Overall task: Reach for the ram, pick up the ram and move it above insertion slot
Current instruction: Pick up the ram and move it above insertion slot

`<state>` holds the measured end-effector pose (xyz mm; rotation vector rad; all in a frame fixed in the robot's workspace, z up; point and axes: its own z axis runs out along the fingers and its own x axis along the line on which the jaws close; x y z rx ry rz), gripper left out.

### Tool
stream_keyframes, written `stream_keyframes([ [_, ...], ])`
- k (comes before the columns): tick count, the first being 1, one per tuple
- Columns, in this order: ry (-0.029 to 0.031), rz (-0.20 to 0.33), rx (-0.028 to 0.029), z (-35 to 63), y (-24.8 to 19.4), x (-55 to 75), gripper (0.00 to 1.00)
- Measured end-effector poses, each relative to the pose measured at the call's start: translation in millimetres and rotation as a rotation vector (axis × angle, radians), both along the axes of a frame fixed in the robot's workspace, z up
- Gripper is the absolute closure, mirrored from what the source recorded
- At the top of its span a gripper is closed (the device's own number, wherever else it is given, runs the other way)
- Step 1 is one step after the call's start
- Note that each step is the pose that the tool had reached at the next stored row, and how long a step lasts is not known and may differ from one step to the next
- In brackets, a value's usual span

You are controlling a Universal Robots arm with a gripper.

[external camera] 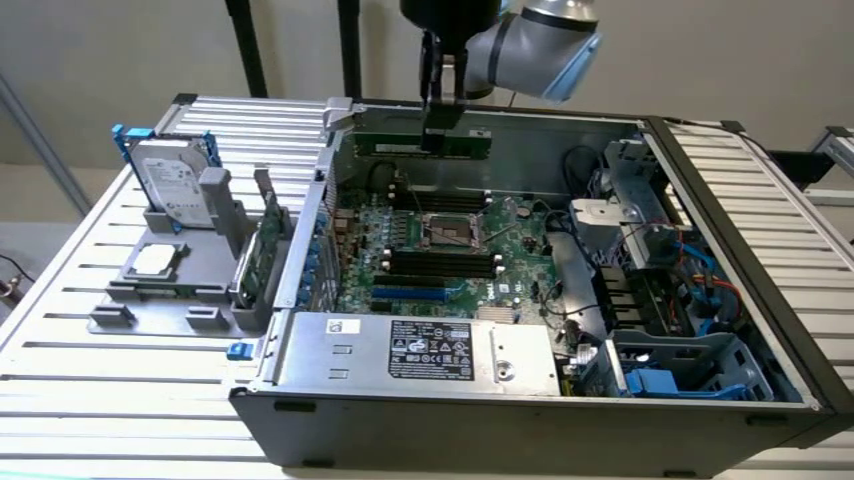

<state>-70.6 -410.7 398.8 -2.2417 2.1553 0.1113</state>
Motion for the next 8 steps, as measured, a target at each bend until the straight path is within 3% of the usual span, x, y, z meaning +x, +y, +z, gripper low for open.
stream_keyframes([
  [8, 0.0000, -0.012, 0.0000, -1.7, 5.0, 19.0, 0.87],
])
